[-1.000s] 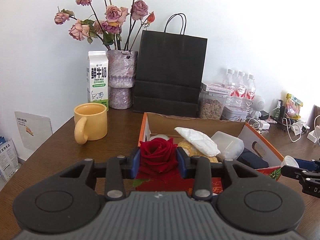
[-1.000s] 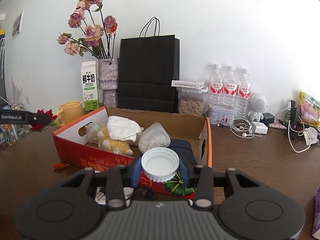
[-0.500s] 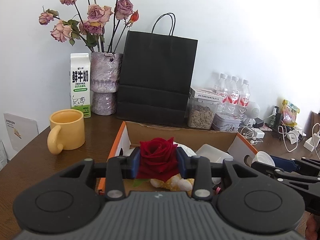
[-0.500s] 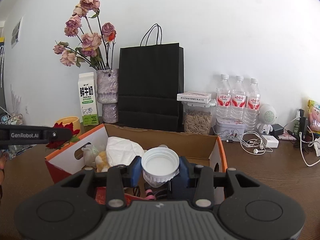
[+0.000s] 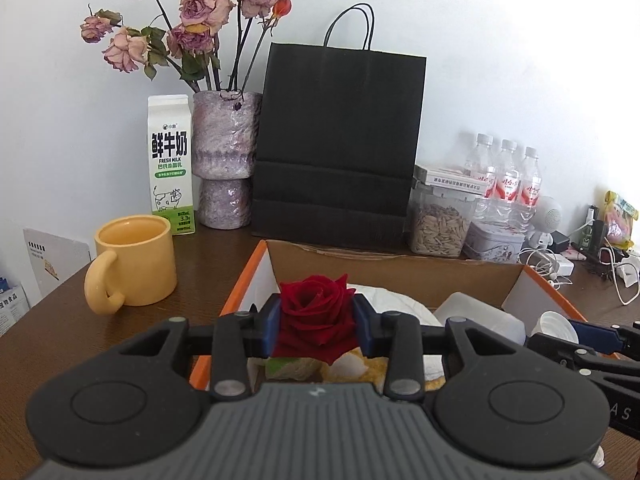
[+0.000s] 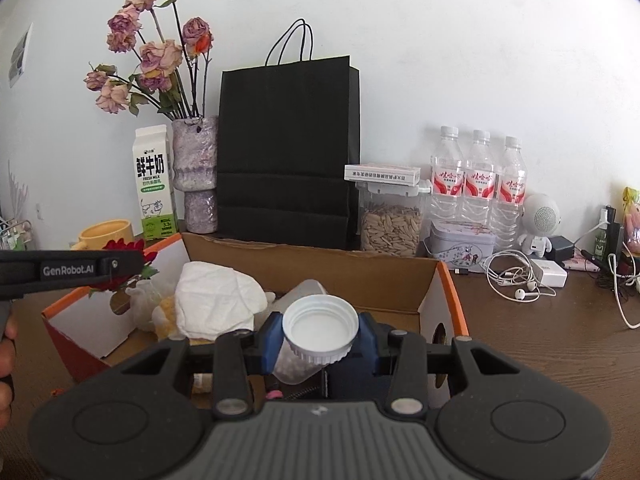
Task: Organize objects
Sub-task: 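Carry the rose and cap into the cardboard box and release both, then withdraw both grippers from the box toward the beige block and black cable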
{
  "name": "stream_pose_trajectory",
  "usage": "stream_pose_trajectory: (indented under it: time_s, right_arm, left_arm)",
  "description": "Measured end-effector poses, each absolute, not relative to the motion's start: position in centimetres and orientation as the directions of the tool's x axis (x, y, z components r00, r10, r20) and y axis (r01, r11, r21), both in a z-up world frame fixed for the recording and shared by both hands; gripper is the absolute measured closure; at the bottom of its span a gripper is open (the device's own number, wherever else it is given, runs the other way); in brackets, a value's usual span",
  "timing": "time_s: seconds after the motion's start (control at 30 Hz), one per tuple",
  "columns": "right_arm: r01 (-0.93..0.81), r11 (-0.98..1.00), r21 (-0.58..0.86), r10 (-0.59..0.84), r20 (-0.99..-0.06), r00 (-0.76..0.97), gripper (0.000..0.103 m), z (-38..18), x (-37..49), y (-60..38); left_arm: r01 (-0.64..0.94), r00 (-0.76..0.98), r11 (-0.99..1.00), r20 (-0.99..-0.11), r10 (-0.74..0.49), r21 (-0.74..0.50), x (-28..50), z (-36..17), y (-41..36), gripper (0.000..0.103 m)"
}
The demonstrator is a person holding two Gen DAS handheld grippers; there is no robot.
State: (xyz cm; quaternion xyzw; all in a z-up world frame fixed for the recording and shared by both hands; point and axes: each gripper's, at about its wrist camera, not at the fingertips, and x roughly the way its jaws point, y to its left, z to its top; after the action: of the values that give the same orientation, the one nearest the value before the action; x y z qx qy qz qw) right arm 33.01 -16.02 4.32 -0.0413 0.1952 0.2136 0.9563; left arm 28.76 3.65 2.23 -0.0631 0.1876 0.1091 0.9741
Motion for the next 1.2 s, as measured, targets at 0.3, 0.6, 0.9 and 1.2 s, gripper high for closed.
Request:
stream_pose_trajectory:
  time_s: [0.3,0.6,0.9,1.2]
  right_arm:
    - [-0.419,0.908,0.008,0.385,-0.411,0.826,0.063,3.6,33.0,-16.1]
    - [-0.389,0.921,0.007,0.364,-0.371,0.854,0.0,3.9,32.2,-16.5]
    - [-0.379,0.925,0.01,0.356,-0.371,0.858,0.0,4.0,31.8,-16.7]
    - [-0.376,0.926,-0.005,0.352,-0.344,0.871,0.0,4.3,30.6,-17.4]
  left_arm:
    - [-0.246,0.911,0.966,-0.358,0.205,-0.074,28.5,1.8,3.6,0.051]
    - [-0.264,0.925,0.961,-0.305,0.228,-0.083,27.3,2.1,3.5,0.0]
    - [-0.268,0.927,0.958,-0.297,0.228,-0.099,26.8,2.0,3.7,0.0]
    - [-0.227,0.945,0.969,-0.262,0.195,-0.1,25.3,2.1,3.3,0.0]
